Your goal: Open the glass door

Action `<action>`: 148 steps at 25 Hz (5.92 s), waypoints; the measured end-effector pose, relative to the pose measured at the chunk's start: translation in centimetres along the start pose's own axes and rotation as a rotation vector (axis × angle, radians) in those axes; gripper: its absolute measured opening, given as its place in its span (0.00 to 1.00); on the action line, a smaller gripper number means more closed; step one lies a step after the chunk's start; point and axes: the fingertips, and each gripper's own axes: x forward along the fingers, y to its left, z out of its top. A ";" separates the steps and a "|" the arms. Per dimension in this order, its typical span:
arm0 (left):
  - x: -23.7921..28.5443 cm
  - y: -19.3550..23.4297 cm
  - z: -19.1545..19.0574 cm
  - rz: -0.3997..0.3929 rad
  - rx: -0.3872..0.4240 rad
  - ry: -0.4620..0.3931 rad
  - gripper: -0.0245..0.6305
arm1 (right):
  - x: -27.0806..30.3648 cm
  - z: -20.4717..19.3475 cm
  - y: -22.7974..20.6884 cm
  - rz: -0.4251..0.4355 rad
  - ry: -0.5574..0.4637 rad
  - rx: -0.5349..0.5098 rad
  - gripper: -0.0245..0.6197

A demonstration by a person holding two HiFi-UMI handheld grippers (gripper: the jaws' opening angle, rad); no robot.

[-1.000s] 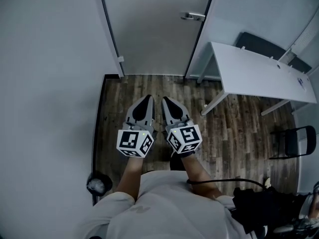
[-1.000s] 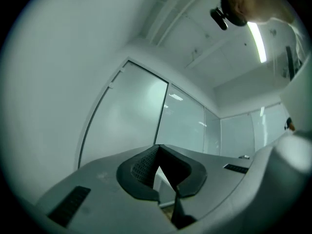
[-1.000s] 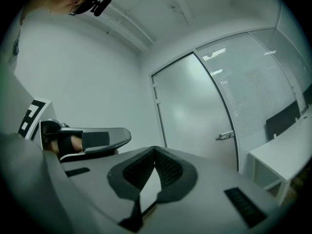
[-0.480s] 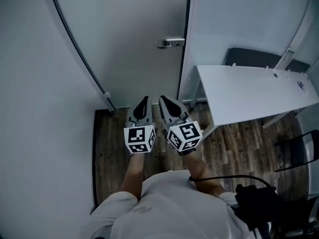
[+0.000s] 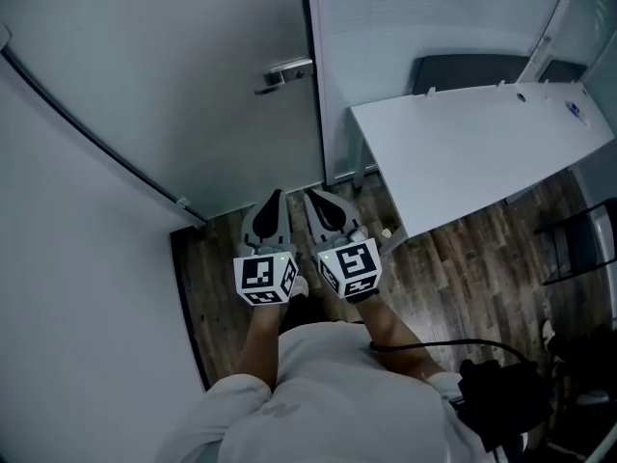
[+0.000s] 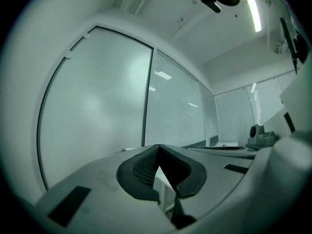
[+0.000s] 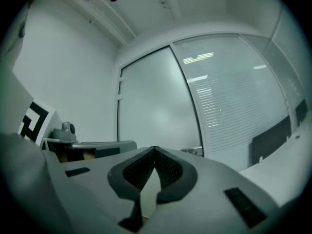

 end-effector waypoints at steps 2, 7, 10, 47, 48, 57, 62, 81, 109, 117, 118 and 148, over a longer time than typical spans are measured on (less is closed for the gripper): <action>2.9 0.4 -0.8 -0.024 0.026 0.001 0.04 | 1.2 -0.5 -1.7 -0.060 0.012 -0.069 0.04; 10.4 2.4 -0.6 -0.105 0.022 -0.039 0.04 | 6.0 0.4 -7.1 -0.171 -0.015 -0.081 0.04; 14.2 5.0 0.7 -0.139 0.019 -0.067 0.04 | 9.8 1.8 -9.4 -0.203 -0.040 -0.057 0.04; 40.9 18.6 -12.6 -0.312 0.483 0.479 0.26 | 32.0 -2.2 -27.3 -0.252 0.089 0.056 0.04; 40.8 18.8 -13.6 -0.323 0.534 0.527 0.27 | 32.1 -2.6 -27.5 -0.250 0.096 0.064 0.04; 42.1 20.5 -18.9 -0.403 0.736 0.723 0.27 | 32.4 -4.8 -28.3 -0.250 0.128 0.071 0.04; 42.8 20.6 -20.5 -0.417 0.795 0.761 0.23 | 32.8 -5.5 -28.5 -0.244 0.132 0.064 0.04; 43.3 20.7 -20.7 -0.472 0.461 0.648 0.19 | 35.5 -6.0 -24.9 -0.158 0.159 0.060 0.04; 39.8 18.5 -20.3 -0.456 0.778 0.750 0.19 | 27.6 -1.1 -20.0 -0.257 0.052 0.067 0.04; 37.0 17.2 -20.3 -0.479 0.819 0.704 0.19 | 24.3 -3.7 -16.8 -0.313 0.102 0.071 0.04; 36.6 17.0 -20.4 -0.483 0.824 0.703 0.19 | 23.9 -3.8 -16.3 -0.314 0.108 0.068 0.04; 18.1 11.8 -21.5 -0.158 0.898 0.857 0.25 | 3.9 -1.1 -10.2 -0.089 0.004 0.076 0.04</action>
